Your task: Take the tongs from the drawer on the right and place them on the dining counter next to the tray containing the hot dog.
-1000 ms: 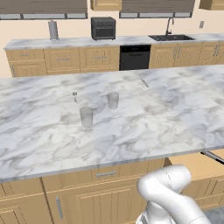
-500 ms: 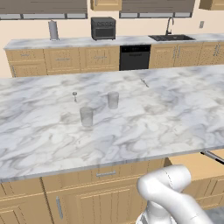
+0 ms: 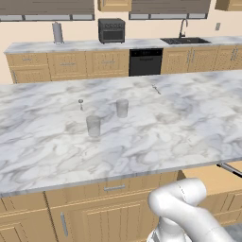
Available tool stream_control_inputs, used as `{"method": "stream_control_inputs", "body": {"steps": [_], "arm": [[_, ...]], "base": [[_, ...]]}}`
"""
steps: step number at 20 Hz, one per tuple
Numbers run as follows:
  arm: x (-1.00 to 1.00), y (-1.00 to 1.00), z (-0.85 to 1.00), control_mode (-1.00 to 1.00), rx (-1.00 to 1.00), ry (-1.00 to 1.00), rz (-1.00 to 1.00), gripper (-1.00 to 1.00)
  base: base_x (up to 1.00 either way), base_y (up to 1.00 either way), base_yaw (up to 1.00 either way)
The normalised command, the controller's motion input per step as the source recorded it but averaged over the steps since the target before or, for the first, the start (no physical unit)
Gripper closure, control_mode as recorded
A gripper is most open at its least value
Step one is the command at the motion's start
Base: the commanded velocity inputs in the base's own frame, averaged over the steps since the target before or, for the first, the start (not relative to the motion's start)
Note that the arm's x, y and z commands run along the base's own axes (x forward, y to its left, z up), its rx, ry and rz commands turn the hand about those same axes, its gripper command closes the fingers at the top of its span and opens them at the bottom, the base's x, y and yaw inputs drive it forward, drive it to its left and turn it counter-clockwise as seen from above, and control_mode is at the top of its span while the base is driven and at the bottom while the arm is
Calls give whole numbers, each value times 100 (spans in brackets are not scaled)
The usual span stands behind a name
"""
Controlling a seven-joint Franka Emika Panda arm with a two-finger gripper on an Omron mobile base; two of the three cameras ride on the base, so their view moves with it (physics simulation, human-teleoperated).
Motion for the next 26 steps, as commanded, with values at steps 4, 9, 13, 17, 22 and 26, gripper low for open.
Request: {"method": "stream_control_inputs", "body": {"steps": [4, 9, 13, 17, 22, 26], "arm": [[23, 0, 0, -100, 0, 3, 0, -100], [25, 0, 0, -100, 0, 1, 0, -100], [32, -8, 0, -100, 0, 10, 0, -100], [25, -3, 0, -100, 0, 14, 0, -100], [27, 0, -1, -100, 0, 14, 0, -100], [13, 0, -5, -100, 0, 11, 0, -100]], "base": [[0, 0, 0], [0, 0, 0], [0, 0, 0], [0, 0, 0], [0, 0, 0], [0, 0, 0]]}}
